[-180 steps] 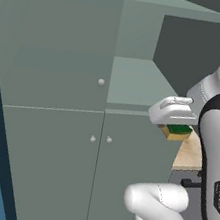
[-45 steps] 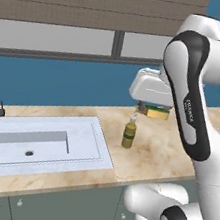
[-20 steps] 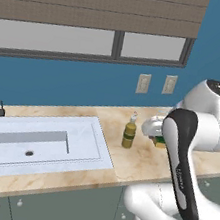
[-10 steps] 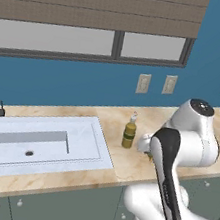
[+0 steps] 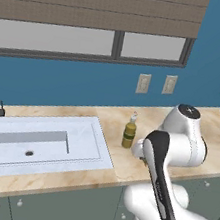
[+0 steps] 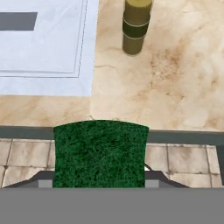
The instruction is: Open the cabinet. Pick the sponge and place it next to the sink. Then close the cabinet.
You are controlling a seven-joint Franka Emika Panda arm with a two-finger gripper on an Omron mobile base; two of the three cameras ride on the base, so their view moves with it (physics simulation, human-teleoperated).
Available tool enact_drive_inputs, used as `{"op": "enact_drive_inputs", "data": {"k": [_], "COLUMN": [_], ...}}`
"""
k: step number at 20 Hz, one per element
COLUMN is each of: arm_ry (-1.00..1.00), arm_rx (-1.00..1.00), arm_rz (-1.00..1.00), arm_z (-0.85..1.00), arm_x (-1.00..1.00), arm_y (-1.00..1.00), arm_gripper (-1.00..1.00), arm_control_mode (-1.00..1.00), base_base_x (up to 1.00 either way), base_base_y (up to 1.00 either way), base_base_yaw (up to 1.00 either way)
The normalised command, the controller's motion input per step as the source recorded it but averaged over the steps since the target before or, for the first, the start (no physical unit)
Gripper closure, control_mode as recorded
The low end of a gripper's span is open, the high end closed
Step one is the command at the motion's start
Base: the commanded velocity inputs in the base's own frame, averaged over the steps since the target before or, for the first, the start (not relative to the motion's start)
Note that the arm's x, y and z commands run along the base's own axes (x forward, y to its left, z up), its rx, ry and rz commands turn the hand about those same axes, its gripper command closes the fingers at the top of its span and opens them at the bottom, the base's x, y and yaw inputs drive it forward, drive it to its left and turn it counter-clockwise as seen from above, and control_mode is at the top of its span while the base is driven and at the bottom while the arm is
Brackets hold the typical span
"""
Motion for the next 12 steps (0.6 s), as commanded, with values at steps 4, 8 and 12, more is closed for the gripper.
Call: {"op": "enact_drive_inputs", "data": {"k": [4, 8, 12], "arm_ry": [0.0, 0.0, 0.0], "arm_rx": [0.0, 0.0, 0.0], "arm_rz": [0.0, 0.0, 0.0], "arm_z": [-0.29, -0.29, -0.27], "arm_x": [0.17, 0.24, 0.3], "arm_y": [0.0, 0.04, 0.06], "arm_gripper": [1.0, 1.0, 1.0], "arm_control_mode": [-1.0, -1.0, -1.0], "base_base_x": [0.0, 0.0, 0.0], "base_base_y": [0.0, 0.0, 0.0], "base_base_yaw": [0.0, 0.0, 0.0]}}
